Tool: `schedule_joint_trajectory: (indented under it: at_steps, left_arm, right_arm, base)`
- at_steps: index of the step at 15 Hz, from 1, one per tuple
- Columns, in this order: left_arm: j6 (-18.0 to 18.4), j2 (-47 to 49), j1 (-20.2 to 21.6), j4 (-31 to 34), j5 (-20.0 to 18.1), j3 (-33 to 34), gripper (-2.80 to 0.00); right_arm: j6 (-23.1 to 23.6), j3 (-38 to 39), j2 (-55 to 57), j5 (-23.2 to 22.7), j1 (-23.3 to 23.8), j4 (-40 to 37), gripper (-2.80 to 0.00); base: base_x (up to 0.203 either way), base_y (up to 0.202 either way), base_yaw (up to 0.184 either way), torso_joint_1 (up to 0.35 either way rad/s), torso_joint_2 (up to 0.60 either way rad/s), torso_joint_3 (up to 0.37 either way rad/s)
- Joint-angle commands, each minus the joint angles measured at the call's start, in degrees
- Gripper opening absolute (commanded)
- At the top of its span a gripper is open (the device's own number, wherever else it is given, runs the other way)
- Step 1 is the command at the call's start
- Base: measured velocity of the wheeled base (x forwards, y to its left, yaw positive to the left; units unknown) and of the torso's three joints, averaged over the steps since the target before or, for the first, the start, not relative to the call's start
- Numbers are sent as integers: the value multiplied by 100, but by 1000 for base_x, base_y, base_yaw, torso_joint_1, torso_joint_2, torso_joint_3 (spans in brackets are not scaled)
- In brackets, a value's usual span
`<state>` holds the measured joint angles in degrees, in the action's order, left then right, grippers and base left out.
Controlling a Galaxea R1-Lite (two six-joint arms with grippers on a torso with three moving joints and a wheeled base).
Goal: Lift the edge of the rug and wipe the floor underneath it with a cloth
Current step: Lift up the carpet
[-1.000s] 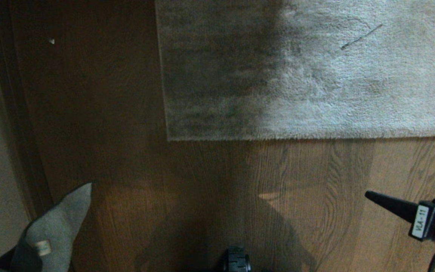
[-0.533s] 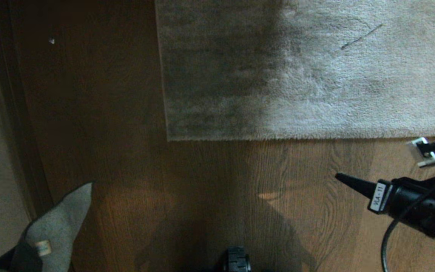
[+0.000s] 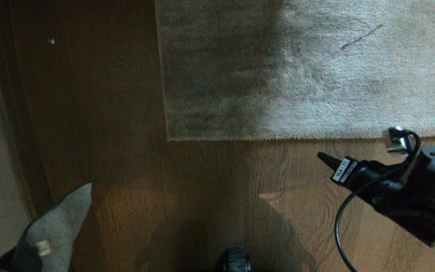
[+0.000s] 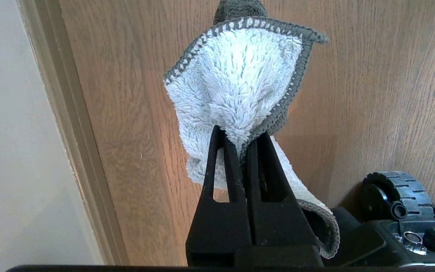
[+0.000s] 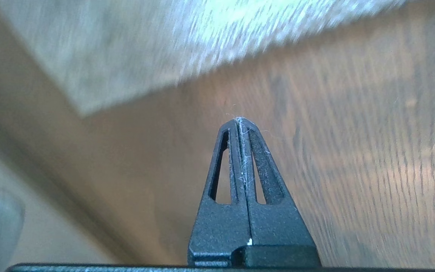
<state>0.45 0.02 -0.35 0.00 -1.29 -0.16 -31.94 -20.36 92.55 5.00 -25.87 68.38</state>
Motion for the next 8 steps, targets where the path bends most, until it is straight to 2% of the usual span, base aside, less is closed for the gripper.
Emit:
schedule_joint_trajectory:
  at_steps: [1,3,4,8]
  left_arm:
    - [-1,-2,0,0,-3,-2,-280]
    - [-1,-2,0,0,-3,-2,-280]
    - [-1,-2,0,0,-3,6,-280]
    - [-1,-2,-6,0,-3,-2,-280]
  right_arm:
    - [-52,-124,348,633,-315,159,-280]
    - [-58,-213,394,902,-502,253,-280]
    - [-61,-281,395,1014,-552,256,0]
    - [-196,-336,547,1187,-773,562,0]
  base:
    - [0,0,0,0,0,0]
    - [0,0,0,0,0,0]
    - [0,0,0,0,0,0]
    - [0,0,0,0,0,0]
